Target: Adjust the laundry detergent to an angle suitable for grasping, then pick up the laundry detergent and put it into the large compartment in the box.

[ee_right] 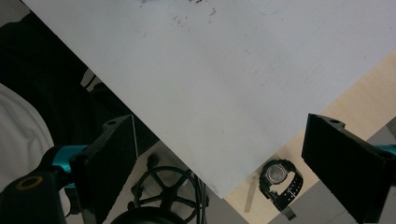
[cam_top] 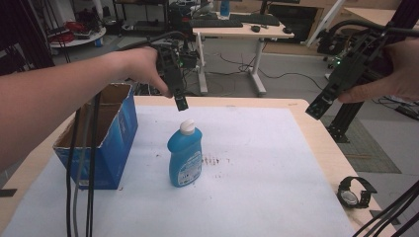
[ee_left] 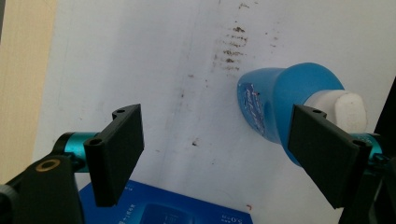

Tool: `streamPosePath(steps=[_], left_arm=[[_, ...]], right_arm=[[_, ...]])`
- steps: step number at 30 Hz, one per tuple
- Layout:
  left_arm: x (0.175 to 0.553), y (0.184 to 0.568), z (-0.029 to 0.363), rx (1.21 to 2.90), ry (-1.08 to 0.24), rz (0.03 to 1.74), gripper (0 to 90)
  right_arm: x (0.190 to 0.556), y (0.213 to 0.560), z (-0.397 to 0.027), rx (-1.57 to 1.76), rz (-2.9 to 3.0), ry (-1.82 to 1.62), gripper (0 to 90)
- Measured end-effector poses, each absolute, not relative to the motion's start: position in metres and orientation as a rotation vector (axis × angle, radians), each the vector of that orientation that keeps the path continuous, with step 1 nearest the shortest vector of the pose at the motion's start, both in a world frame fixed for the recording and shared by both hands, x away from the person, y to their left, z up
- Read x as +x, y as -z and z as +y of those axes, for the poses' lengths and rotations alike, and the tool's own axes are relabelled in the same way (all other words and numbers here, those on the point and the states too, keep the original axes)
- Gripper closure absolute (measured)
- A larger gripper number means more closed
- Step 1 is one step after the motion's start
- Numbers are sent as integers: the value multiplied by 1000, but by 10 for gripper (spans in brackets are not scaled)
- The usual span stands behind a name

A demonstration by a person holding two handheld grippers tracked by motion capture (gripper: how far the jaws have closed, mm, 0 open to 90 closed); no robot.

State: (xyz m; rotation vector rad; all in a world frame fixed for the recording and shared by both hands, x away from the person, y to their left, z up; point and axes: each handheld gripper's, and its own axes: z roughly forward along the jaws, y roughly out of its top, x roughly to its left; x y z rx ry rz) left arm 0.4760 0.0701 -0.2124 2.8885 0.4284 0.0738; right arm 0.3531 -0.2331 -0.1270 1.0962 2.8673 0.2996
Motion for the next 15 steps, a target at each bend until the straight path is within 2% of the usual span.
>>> streamPosePath(steps=[15], left_arm=[[473,211,67,2891,-75,418,192]], right_arm=[[349,128,-241,1104,2860,-306,97]])
